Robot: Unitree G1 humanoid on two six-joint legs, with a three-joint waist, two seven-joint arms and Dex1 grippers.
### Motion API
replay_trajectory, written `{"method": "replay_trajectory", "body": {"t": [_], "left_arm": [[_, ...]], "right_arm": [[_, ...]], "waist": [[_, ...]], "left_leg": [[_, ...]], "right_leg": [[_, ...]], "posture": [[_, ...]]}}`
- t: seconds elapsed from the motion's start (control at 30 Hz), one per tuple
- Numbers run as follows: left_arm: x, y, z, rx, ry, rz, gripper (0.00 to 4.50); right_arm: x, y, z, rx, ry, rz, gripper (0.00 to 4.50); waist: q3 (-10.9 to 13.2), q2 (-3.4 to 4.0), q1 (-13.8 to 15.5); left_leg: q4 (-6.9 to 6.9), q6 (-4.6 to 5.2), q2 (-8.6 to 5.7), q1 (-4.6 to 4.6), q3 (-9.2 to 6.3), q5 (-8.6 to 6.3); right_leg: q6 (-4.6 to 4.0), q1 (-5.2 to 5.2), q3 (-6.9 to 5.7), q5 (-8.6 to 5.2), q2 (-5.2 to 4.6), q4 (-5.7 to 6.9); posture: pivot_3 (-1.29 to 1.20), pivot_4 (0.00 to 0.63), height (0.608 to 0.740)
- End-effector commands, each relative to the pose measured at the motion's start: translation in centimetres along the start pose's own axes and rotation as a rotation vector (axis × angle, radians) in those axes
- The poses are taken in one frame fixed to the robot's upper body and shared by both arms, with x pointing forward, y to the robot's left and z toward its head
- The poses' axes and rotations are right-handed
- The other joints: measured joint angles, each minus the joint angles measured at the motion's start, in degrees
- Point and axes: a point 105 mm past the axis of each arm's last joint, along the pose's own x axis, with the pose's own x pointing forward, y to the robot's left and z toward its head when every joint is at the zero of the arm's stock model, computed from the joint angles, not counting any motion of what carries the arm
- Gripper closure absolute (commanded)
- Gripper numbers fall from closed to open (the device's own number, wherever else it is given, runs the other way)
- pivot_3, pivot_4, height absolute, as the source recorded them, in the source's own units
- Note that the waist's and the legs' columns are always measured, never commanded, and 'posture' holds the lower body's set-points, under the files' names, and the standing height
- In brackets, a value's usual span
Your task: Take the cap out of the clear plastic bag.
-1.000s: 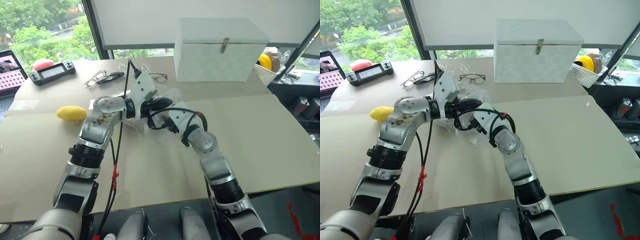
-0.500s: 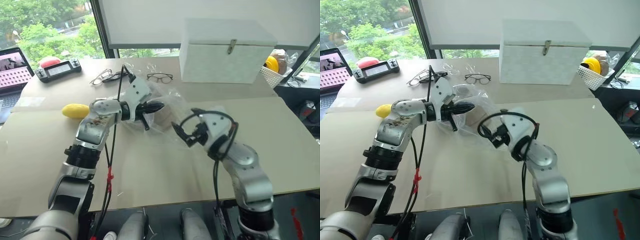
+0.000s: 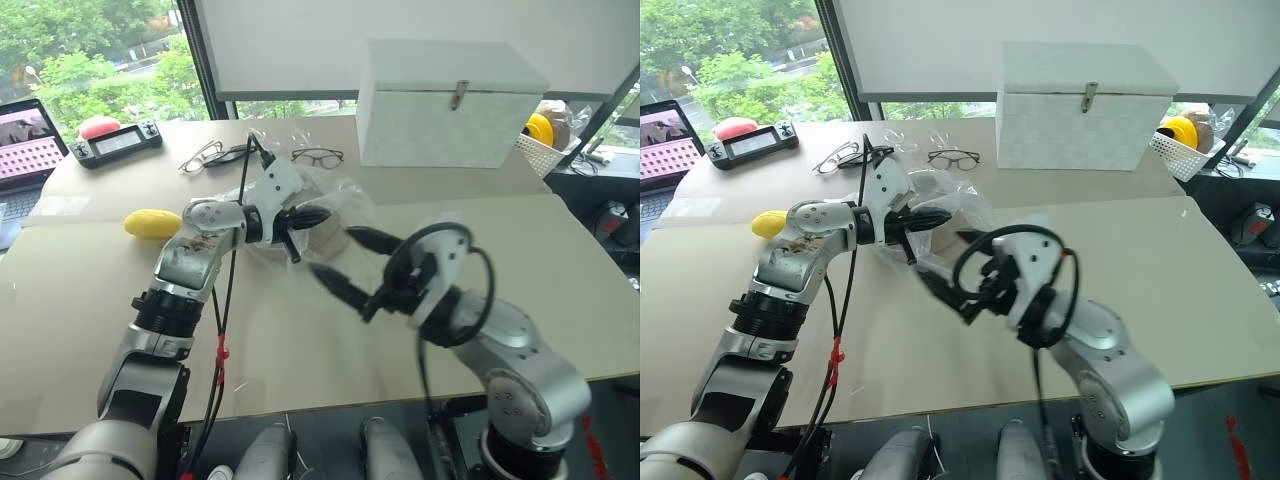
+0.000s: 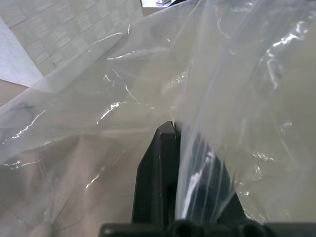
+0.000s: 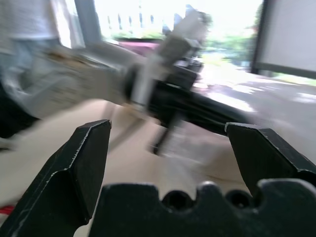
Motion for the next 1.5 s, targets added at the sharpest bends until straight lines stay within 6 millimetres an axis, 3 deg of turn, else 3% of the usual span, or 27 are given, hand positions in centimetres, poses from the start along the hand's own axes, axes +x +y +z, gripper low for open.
{"method": "replay_trajectory", "body": {"t": [0.03,0.17,0.37,0.63,0.83,1.0,1.1,1.23,1.33,1.5], "left_arm": [[-0.2,0.3,1.4,0.048,-0.033,0.007,4.50],[-0.2,0.3,1.4,0.049,-0.034,0.010,4.50],[-0.1,0.3,1.5,0.054,-0.035,0.008,4.50],[0.0,0.3,1.6,0.057,-0.037,0.004,4.50],[0.4,0.1,1.6,0.060,-0.044,-0.007,4.50],[0.6,-0.1,1.5,0.058,-0.054,-0.010,4.50],[0.8,-0.3,1.3,0.057,-0.059,-0.010,4.50],[0.9,-0.4,1.3,0.057,-0.064,-0.007,4.50],[0.9,-0.4,1.2,0.060,-0.065,-0.002,4.50],[0.9,-0.2,1.1,0.061,-0.066,0.006,4.50]], "right_arm": [[1.3,-1.7,-1.6,0.030,0.056,-0.060,0.04],[1.6,-7.0,-4.2,0.050,0.127,-0.268,0.04],[1.9,-10.9,-6.3,0.056,0.172,-0.408,0.04],[2.3,-12.2,-7.7,0.059,0.222,-0.463,0.04],[5.4,-10.3,-11.1,0.279,0.300,-0.414,0.04],[7.7,-9.6,-11.3,0.436,0.242,-0.395,0.04],[8.6,-10.5,-11.3,0.521,0.179,-0.437,0.04],[9.4,-12.6,-9.3,0.609,0.014,-0.489,0.04],[9.5,-13.7,-9.0,0.644,-0.039,-0.528,0.04],[10.3,-12.8,-9.5,0.652,-0.016,-0.491,0.04]], "waist": [[0.0,0.00,0.1],[0.0,0.00,0.0],[0.0,0.01,-0.2],[0.0,0.01,-0.4],[0.0,0.01,-0.8],[0.0,0.02,-0.6],[0.0,0.03,-0.3],[0.0,0.04,-0.4],[0.0,0.04,-0.6],[0.0,0.04,-1.3]], "left_leg": [[0.00,0.00,-0.01,0.00,0.00,0.00],[-0.01,0.00,-0.07,-0.01,0.03,0.00],[-0.03,-0.01,-0.06,-0.02,0.08,0.00],[-0.04,0.00,-0.06,-0.05,0.07,0.00],[-0.06,-0.01,-0.01,0.00,0.09,0.00],[-0.06,-0.01,-0.05,-0.05,0.06,0.00],[-0.06,-0.01,-0.06,-0.03,0.01,0.00],[-0.05,-0.01,-0.07,0.00,0.00,0.00],[-0.07,-0.01,-0.06,0.00,0.02,0.00],[-0.10,-0.01,-0.06,-0.03,0.02,-0.01]], "right_leg": [[0.00,0.00,0.00,0.00,0.00,0.00],[-0.02,-0.05,0.00,0.01,0.00,0.03],[-0.02,-0.09,0.00,0.01,0.01,0.05],[-0.04,-0.13,0.01,0.02,0.01,0.07],[-0.06,-0.15,0.02,0.03,0.02,0.11],[-0.14,-0.15,0.02,0.08,0.02,0.13],[-0.17,-0.13,0.00,0.10,0.02,0.12],[-0.17,-0.08,0.00,0.11,0.02,0.08],[-0.18,-0.12,0.00,0.11,0.02,0.12],[-0.19,-0.13,0.01,0.12,0.02,0.29]], "posture": [[0.00,0.150,0.740],[0.00,0.150,0.740],[0.00,0.150,0.740],[0.00,0.150,0.740],[0.00,0.150,0.740],[0.00,0.150,0.740],[0.00,0.150,0.740],[0.00,0.150,0.740],[0.00,0.150,0.740],[0.00,0.150,0.740]]}}
